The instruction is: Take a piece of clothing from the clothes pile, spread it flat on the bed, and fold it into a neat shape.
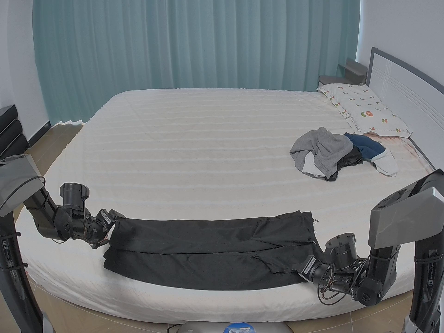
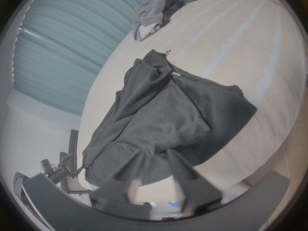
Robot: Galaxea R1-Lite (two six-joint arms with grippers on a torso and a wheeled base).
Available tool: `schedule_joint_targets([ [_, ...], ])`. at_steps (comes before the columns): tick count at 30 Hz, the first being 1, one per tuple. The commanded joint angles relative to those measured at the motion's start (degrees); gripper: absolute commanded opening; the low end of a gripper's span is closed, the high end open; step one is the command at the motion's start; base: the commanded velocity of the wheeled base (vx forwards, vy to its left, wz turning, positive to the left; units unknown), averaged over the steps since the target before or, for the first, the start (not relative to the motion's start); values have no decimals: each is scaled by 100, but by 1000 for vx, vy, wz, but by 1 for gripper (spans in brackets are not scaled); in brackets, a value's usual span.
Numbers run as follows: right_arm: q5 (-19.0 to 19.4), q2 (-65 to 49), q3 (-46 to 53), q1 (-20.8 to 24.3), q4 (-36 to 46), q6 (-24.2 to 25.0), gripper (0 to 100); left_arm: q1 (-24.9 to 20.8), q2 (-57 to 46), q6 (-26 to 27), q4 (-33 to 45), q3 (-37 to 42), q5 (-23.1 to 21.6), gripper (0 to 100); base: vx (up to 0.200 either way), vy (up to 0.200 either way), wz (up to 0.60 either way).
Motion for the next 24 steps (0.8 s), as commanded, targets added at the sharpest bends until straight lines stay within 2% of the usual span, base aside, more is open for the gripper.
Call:
schedule_joint_targets([
  [1, 9, -84, 17, -16, -55, 49, 100, 3, 6, 7, 6, 1, -4, 100, 0, 0, 0],
  [11, 44, -840, 334, -447, -776, 49, 100, -15, -90, 60, 41, 53, -4, 100, 0, 0, 0],
  [19, 457, -919, 281, -957, -802, 66, 100, -68, -82, 490, 59, 185, 40, 100, 0, 0, 0],
  [20, 536, -884, 246, -1150, -793, 110, 100, -85, -82, 508, 59, 194, 49, 100, 0, 0, 0],
  [24, 773, -743, 184, -1370, -802, 321, 100, -129, -73, 648, 50, 203, 75, 100, 0, 0, 0],
])
